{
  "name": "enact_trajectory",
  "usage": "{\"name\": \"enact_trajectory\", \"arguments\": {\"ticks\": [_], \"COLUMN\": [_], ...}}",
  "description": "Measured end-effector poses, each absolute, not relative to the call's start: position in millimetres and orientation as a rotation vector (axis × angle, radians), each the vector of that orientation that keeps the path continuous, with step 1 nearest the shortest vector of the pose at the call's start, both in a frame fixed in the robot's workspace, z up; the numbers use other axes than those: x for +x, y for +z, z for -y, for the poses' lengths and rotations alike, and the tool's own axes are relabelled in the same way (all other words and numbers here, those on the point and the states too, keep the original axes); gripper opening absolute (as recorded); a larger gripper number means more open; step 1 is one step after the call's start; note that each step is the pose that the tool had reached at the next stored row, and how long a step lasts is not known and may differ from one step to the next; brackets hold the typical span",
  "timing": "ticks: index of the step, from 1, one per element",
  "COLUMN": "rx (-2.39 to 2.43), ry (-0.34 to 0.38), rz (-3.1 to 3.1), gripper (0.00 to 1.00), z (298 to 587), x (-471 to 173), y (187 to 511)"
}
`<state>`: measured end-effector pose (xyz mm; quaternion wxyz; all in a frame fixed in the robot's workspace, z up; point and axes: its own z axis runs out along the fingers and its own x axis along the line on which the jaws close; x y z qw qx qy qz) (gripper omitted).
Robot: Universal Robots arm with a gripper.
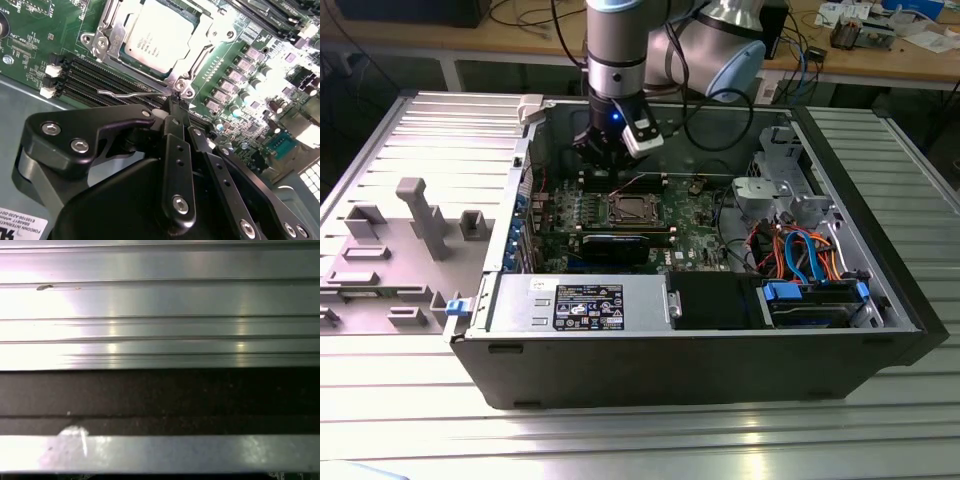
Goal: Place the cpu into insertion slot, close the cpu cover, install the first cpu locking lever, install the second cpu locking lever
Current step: 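Install the first cpu locking lever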
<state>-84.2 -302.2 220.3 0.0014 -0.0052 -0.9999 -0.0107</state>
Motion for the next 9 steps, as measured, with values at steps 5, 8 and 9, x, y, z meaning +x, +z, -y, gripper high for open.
{"name": "enact_trajectory", "arguments": {"ticks": [5,8,9], "rx": [-0.016,-0.016,-0.016], "ry": [-0.034,-0.033,-0.033], "rz": [3.138,3.138,3.138], "gripper": [0.11,0.11,0.11], "z": [301.7,301.3,301.0], "x": [-83.1,-81.7,-80.9], "y": [217.2,215.2,214.4]}}
